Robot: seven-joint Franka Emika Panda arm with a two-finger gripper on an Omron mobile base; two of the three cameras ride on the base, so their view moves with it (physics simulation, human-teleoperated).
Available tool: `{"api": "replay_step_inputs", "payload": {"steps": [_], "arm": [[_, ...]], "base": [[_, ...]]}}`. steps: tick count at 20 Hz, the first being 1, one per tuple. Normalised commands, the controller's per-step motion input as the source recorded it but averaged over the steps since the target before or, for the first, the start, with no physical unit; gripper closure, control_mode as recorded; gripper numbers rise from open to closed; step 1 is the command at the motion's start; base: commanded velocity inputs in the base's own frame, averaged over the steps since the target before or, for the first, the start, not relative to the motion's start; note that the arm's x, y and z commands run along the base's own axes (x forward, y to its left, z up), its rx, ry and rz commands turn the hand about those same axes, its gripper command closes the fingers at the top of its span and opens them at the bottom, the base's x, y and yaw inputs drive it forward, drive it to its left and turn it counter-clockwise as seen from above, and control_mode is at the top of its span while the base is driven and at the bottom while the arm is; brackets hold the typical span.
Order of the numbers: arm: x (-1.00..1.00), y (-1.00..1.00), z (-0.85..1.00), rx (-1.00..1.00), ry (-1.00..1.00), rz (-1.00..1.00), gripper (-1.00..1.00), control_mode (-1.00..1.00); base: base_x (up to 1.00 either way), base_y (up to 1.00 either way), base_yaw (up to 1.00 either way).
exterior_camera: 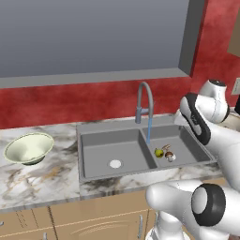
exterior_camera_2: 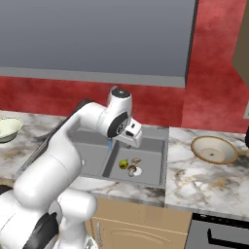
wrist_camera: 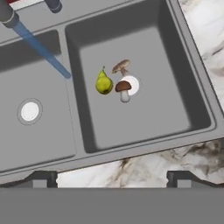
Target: Pick the mushrooms from the sink and place them in one bowl. Place the pear in the other bowl. Then turn off the sink faucet.
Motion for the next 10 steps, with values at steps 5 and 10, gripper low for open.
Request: {"api": "replay_step_inputs", "payload": {"steps": [5, 10], "arm": [[0.33, -0.10, -0.37, 0.02, 0.05, 0.00, -1.00, -1.00], [0.31, 0.00, -0.45, 0.00, 0.08, 0.01, -1.00, -1.00]], "base": [[0.00, 0.00, 0.00], [0.00, 0.00, 0.00]]}}
